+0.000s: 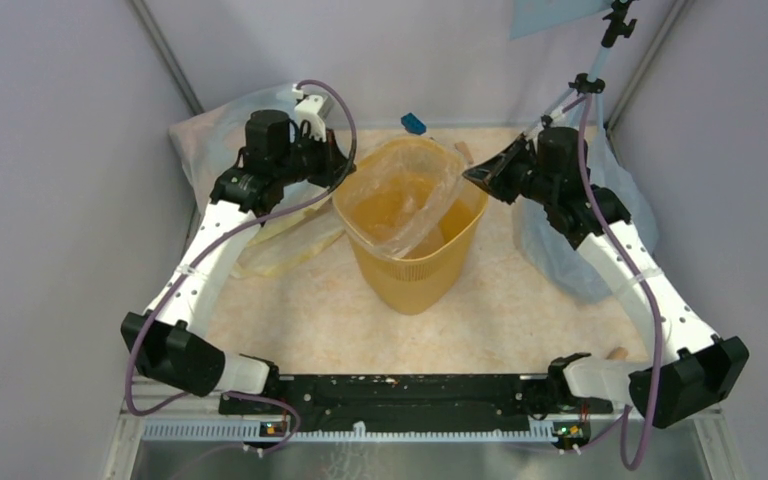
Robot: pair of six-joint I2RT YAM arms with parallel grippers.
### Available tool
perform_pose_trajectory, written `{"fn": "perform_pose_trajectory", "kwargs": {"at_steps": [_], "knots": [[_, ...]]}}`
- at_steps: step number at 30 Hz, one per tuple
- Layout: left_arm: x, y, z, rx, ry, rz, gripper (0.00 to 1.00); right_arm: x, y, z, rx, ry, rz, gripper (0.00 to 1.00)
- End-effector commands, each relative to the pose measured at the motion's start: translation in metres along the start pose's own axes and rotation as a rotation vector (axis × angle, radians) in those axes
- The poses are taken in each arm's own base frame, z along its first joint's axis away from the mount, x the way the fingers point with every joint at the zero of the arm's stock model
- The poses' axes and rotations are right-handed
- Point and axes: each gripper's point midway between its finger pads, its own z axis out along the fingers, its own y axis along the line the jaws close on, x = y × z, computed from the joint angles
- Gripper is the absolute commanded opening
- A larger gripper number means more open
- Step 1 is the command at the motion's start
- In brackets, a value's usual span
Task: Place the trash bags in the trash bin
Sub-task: Place the trash bag in the trash bin.
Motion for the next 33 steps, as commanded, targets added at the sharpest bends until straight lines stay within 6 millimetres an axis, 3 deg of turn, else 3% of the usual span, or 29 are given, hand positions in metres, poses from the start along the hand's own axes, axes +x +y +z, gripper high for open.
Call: {"fn": "perform_pose_trajectory", "kwargs": {"at_steps": [1, 9, 16, 28, 33], "knots": [[-0.007, 0.016, -0.002, -0.113, -0.006, 0.074, 0.07, -0.011, 0.002, -0.023, -0.022, -0.034, -0.025, 0.00], [-0.008, 0.024, -0.004, -0.170, -0.015, 0.103, 0.01, -0.005, -0.016, -0.034, 0.020, -0.015, -0.028, 0.00], [-0.015, 0.017, -0.006, -0.136, -0.036, 0.152, 0.00, -0.007, -0.031, -0.037, 0.056, -0.015, -0.022, 0.00], [-0.021, 0.013, -0.008, -0.118, -0.053, 0.217, 0.00, -0.005, -0.035, -0.041, 0.025, 0.015, -0.025, 0.00], [-0.024, 0.007, -0.010, -0.098, -0.065, 0.215, 0.00, 0.005, -0.016, -0.038, -0.091, 0.092, -0.052, 0.35]]}}
